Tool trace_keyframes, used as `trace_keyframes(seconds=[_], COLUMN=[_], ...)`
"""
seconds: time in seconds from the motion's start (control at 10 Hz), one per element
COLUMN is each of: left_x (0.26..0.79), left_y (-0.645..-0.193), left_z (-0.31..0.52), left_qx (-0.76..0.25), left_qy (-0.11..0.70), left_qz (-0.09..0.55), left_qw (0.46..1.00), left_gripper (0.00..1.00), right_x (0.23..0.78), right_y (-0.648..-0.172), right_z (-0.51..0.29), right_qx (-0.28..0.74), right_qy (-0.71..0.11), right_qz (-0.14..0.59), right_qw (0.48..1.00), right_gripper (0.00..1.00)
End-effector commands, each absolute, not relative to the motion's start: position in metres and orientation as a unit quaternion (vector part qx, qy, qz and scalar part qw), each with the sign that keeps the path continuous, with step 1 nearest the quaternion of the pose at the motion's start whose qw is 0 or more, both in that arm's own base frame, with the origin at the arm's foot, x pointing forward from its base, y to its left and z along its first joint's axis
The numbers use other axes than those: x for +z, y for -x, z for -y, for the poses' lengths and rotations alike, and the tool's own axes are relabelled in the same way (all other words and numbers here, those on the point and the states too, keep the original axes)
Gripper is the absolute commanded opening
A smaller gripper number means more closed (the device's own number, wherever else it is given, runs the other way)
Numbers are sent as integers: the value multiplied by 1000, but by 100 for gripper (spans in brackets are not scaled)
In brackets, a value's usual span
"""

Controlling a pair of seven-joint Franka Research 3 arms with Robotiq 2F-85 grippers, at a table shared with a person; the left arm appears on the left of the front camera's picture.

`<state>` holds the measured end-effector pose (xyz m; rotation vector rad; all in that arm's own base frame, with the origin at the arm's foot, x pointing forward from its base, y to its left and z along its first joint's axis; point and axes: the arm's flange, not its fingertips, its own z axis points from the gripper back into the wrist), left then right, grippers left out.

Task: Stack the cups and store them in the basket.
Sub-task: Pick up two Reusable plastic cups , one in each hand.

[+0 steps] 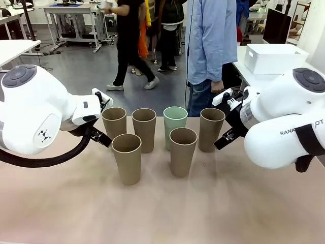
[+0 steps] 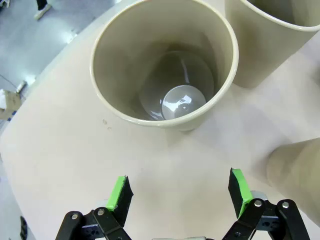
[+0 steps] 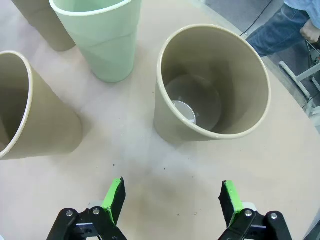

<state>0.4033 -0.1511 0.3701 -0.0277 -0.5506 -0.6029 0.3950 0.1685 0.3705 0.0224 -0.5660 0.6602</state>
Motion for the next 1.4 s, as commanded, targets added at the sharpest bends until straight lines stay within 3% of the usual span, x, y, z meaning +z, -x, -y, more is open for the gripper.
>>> trace_keyframes(seconds=[0.0, 0.4, 0.8, 1.1, 1.3], left_x=[370, 370, 464, 491, 486], left_y=[-403, -403, -424, -411, -384], left_z=[151, 151, 110, 38, -21], left_qx=[-293, -293, -325, -416, -469], left_qy=[13, 13, 81, 161, 215], left_qz=[268, 268, 257, 246, 285], left_qw=[918, 918, 906, 860, 808], left_gripper=[100, 100, 100, 100, 100], right_x=[371, 370, 481, 520, 518], right_y=[-395, -395, -423, -423, -405], right_z=[-168, -169, -136, -53, 22], right_qx=[320, 320, 322, 389, 428], right_qy=[-11, -11, -48, -128, -168], right_qz=[274, 274, 276, 284, 322], right_qw=[907, 907, 904, 867, 828], right_gripper=[100, 100, 100, 100, 100])
